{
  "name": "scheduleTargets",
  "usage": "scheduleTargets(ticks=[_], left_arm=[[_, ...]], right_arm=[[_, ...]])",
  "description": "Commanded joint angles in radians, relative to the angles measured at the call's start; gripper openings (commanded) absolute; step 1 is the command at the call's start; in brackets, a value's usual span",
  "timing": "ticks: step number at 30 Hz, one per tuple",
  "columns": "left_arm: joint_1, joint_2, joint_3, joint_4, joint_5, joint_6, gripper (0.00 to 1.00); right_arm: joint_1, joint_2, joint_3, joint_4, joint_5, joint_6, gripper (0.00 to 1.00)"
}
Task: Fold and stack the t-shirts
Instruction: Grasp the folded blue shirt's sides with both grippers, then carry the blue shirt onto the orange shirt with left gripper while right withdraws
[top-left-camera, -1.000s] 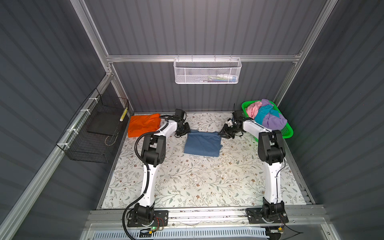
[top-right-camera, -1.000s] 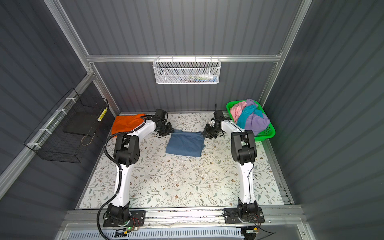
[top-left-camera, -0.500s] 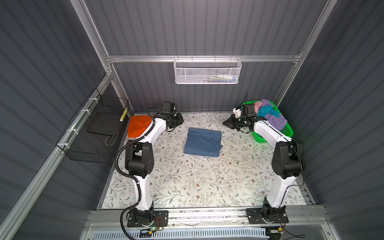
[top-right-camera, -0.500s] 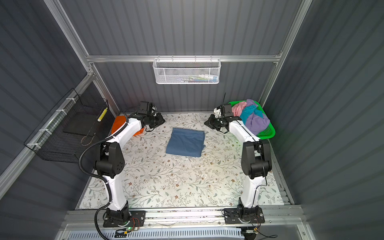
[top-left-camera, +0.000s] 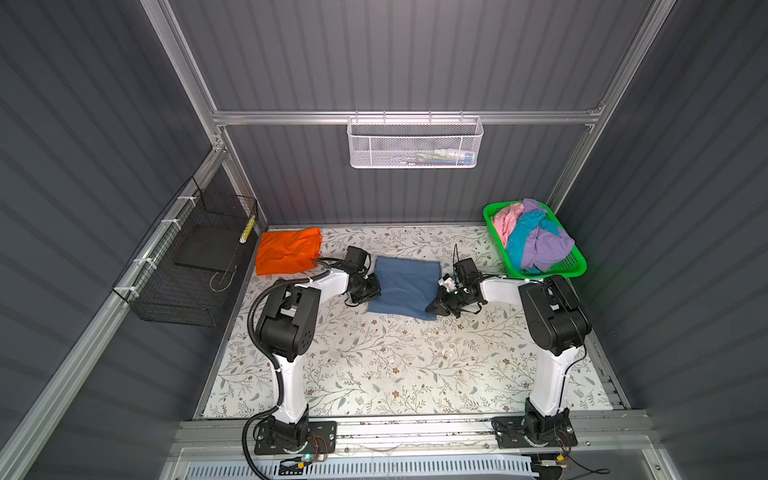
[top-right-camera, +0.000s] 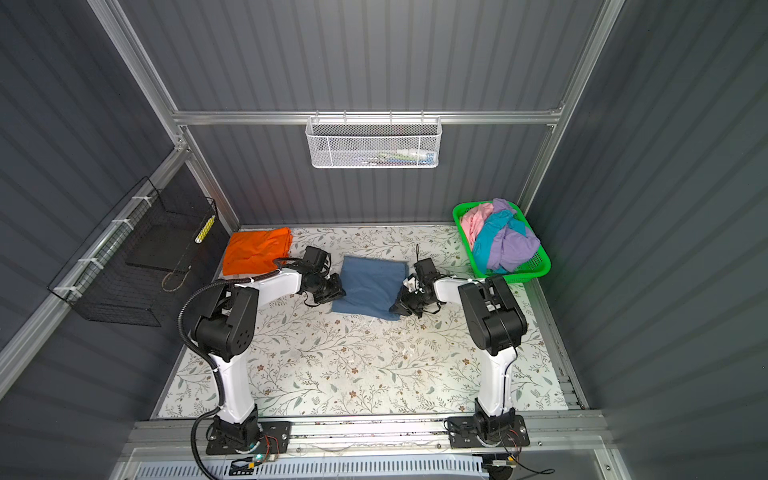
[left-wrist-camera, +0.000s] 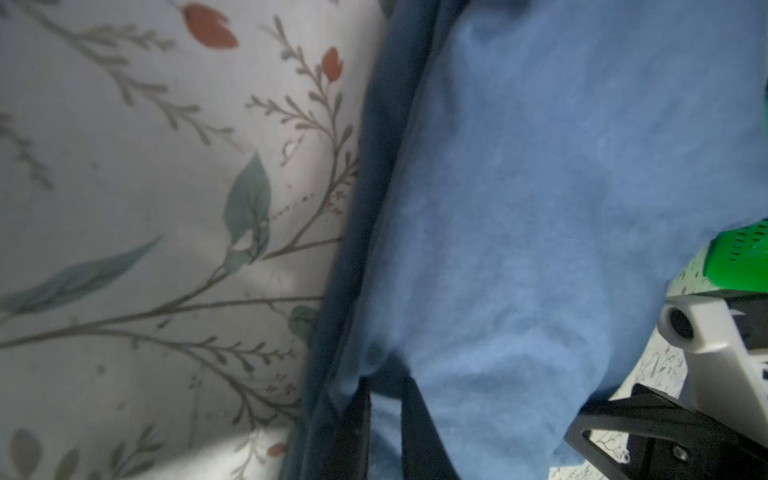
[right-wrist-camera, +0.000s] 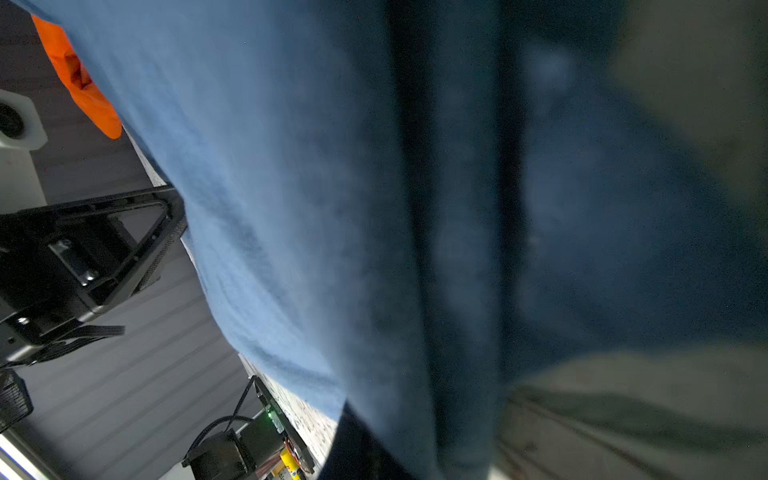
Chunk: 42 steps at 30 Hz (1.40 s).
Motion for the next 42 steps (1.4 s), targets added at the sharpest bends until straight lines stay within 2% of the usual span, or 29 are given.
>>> scheduleTargets(ticks=[1, 4, 7, 8, 11, 12, 14, 16, 17, 19, 21, 22, 26, 31, 33, 35, 37, 40, 41, 42], left_arm=[[-0.031, -0.032, -0.073, -0.039, -0.005, -0.018, 0.15], [-0.051, -0.068, -0.111, -0.05, 0.007, -0.023, 0.15], [-0.051, -0.142, -0.111, -0.096, -0.029, 0.006, 0.2], [-0.049, -0.16, -0.096, -0.118, -0.047, 0.024, 0.23], [-0.048, -0.195, -0.024, -0.178, -0.112, 0.077, 0.42], [-0.046, -0.195, -0.004, -0.189, -0.131, 0.088, 0.48], [-0.037, -0.184, 0.021, -0.2, -0.152, 0.095, 0.53], [-0.022, -0.166, 0.02, -0.183, -0.139, 0.09, 0.53], [-0.018, -0.157, 0.017, -0.178, -0.134, 0.087, 0.5], [-0.006, -0.142, 0.004, -0.164, -0.106, 0.075, 0.35], [-0.003, -0.138, -0.023, -0.15, -0.092, 0.064, 0.31], [-0.002, -0.137, -0.034, -0.147, -0.091, 0.062, 0.33], [-0.001, -0.129, -0.079, -0.107, -0.096, 0.054, 0.56], [-0.003, -0.062, -0.102, -0.013, -0.07, 0.028, 0.57], [-0.003, -0.029, -0.11, 0.03, -0.052, 0.013, 0.55], [-0.002, -0.002, -0.113, 0.066, -0.047, 0.001, 0.49], [-0.003, 0.023, -0.109, 0.09, -0.05, -0.006, 0.35], [0.007, 0.064, -0.058, 0.073, -0.077, 0.013, 0.08], [0.019, 0.079, -0.023, 0.049, -0.085, 0.029, 0.01], [0.038, 0.094, 0.022, 0.019, -0.096, 0.047, 0.0]], right_arm=[[-0.028, 0.019, 0.018, 0.011, 0.005, -0.027, 0.0], [-0.074, -0.027, 0.043, -0.019, 0.011, -0.054, 0.0], [-0.112, -0.099, 0.087, -0.098, 0.054, -0.117, 0.0], [-0.117, -0.118, 0.104, -0.136, 0.078, -0.141, 0.0], [-0.118, -0.148, 0.172, -0.231, 0.144, -0.201, 0.0], [-0.118, -0.141, 0.202, -0.245, 0.142, -0.209, 0.0], [-0.115, -0.105, 0.261, -0.253, 0.113, -0.202, 0.0], [-0.101, -0.062, 0.311, -0.225, 0.067, -0.176, 0.0], [-0.093, -0.042, 0.33, -0.214, 0.051, -0.165, 0.0], [-0.072, -0.001, 0.377, -0.188, 0.034, -0.151, 0.0], [-0.051, 0.037, 0.42, -0.186, 0.022, -0.148, 0.0], [-0.045, 0.049, 0.432, -0.186, 0.02, -0.146, 0.0], [-0.031, 0.079, 0.45, -0.183, 0.002, -0.135, 0.0], [-0.029, 0.065, 0.422, -0.182, 0.005, -0.14, 0.0], [-0.031, 0.055, 0.405, -0.184, 0.011, -0.144, 0.0], [-0.032, 0.046, 0.391, -0.182, 0.013, -0.146, 0.0], [-0.033, 0.042, 0.378, -0.18, 0.014, -0.145, 0.0], [-0.035, 0.038, 0.364, -0.172, 0.009, -0.14, 0.0], [-0.036, 0.037, 0.358, -0.17, 0.007, -0.138, 0.0], [-0.036, 0.033, 0.354, -0.167, 0.007, -0.139, 0.0]])
